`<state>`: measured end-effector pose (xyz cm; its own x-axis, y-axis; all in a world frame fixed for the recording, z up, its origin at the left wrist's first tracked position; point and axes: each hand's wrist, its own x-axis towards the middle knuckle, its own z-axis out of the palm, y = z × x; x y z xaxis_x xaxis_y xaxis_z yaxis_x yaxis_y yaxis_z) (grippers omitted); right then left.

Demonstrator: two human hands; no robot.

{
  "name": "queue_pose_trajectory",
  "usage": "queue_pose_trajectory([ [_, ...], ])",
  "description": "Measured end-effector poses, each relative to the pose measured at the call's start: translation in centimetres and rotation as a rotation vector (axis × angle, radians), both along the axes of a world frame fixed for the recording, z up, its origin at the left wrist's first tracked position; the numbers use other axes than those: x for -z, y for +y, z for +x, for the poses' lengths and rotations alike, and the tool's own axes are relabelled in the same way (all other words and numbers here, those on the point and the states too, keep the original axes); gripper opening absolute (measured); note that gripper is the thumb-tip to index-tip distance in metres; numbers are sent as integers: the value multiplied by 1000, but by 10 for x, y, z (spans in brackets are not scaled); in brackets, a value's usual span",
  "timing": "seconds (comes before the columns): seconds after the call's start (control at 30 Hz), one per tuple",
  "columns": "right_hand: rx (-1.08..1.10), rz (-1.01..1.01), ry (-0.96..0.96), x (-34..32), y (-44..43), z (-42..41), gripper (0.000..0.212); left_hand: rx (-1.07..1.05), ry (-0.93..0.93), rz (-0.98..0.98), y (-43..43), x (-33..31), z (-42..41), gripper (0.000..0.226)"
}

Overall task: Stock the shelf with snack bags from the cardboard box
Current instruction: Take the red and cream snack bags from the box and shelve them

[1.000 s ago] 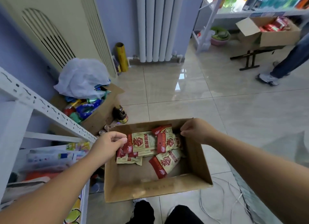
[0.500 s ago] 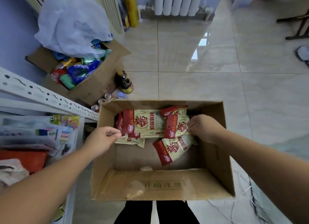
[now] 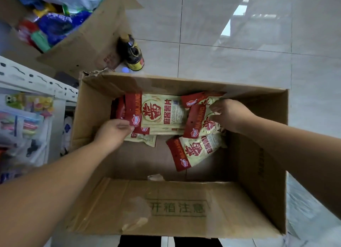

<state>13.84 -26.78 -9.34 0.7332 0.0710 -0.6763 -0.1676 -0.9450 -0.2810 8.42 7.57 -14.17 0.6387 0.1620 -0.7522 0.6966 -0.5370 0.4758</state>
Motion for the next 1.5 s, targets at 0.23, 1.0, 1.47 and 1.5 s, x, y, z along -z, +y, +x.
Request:
queue_pose_trajectory([
  [0.23,-53,16,-78,34,9,18,38,-149,-17,-43,-6,42,14,38],
  [1.0,-345,-40,100,43,16,-9,9,-168,-267,-3,-10,27,-3,8],
  [1.47,365,575,61,-143,17,-60,16,-177,-417,-50,-10,-175,-16,9],
  [1.5,380,604,39,-160,16,-62,15,-145,-415,-45,-8,-198,-17,9],
])
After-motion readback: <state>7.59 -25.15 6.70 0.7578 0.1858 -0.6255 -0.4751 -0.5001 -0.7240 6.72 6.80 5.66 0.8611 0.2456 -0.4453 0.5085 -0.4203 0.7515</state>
